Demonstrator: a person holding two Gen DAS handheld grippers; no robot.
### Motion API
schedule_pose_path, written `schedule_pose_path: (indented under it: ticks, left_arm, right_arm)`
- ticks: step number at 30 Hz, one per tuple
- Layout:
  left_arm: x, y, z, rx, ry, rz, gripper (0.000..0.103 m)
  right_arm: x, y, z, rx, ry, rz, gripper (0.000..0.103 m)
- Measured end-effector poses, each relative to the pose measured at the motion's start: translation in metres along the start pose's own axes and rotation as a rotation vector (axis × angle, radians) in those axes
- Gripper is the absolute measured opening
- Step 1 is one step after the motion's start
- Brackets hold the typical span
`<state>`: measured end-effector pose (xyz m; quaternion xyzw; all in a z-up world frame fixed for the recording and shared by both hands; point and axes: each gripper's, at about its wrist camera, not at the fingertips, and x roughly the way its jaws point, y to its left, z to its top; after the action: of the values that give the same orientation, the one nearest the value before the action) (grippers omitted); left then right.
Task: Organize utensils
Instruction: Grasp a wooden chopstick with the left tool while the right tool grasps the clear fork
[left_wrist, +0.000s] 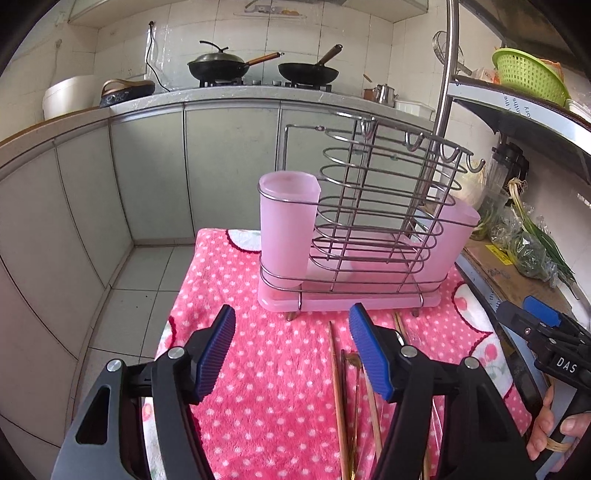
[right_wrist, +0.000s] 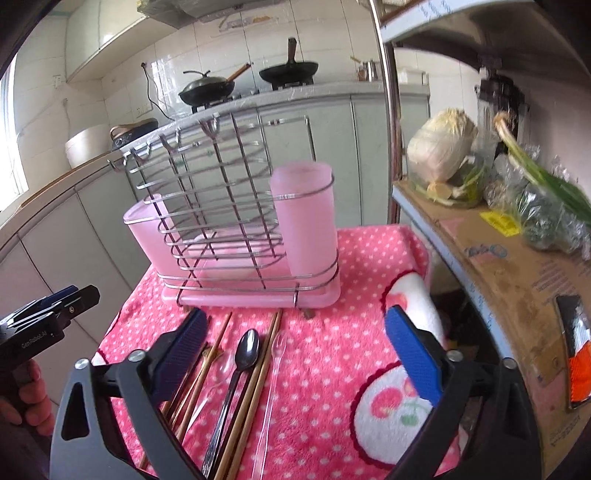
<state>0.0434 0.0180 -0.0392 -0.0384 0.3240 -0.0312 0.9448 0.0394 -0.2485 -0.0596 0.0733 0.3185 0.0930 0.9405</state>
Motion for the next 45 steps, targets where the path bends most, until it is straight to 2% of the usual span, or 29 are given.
schedule_pose_path:
  ticks: [5, 10, 16, 22, 30, 32, 34, 40, 45]
  left_arm:
    - [0.023, 0.003, 0.000, -0.019, 0.108, -0.045, 0.051]
    - [0.059, 0.000, -0.002, -0.020, 0.257, -0.084, 0.044]
    - [0.105, -0.011, 0.000, -0.030, 0.412, -0.146, 0.026]
    - [0.142, -0.027, -0.004, -0.039, 0.527, -0.147, 0.017]
    - [0.178, -0.040, -0.013, -0.003, 0.594, -0.095, 0.011]
    - [0.183, -0.040, -0.016, -0.007, 0.589, -0.098, 0.010]
    - [0.183, -0.040, -0.017, -0.007, 0.578, -0.101, 0.005]
    - [0.159, -0.010, -0.013, -0.054, 0.530, -0.113, 0.005]
    - [0.142, 0.020, -0.013, -0.079, 0.508, -0.102, 0.005]
  right_arm:
    - [0.022, -0.012, -0.006, 0.069, 0.102, 0.066, 0.077]
    - [0.038, -0.019, -0.013, 0.115, 0.179, 0.125, 0.057]
    - [0.047, -0.026, -0.017, 0.162, 0.230, 0.177, 0.056]
    - [0.055, -0.034, -0.019, 0.182, 0.262, 0.192, 0.056]
    - [0.063, -0.043, -0.020, 0.215, 0.289, 0.217, 0.056]
    - [0.065, -0.043, -0.021, 0.214, 0.294, 0.221, 0.056]
    - [0.067, -0.043, -0.021, 0.217, 0.301, 0.228, 0.055]
    - [0.078, -0.043, -0.024, 0.251, 0.349, 0.259, 0.034]
    - [0.098, -0.032, -0.024, 0.253, 0.414, 0.265, 0.033]
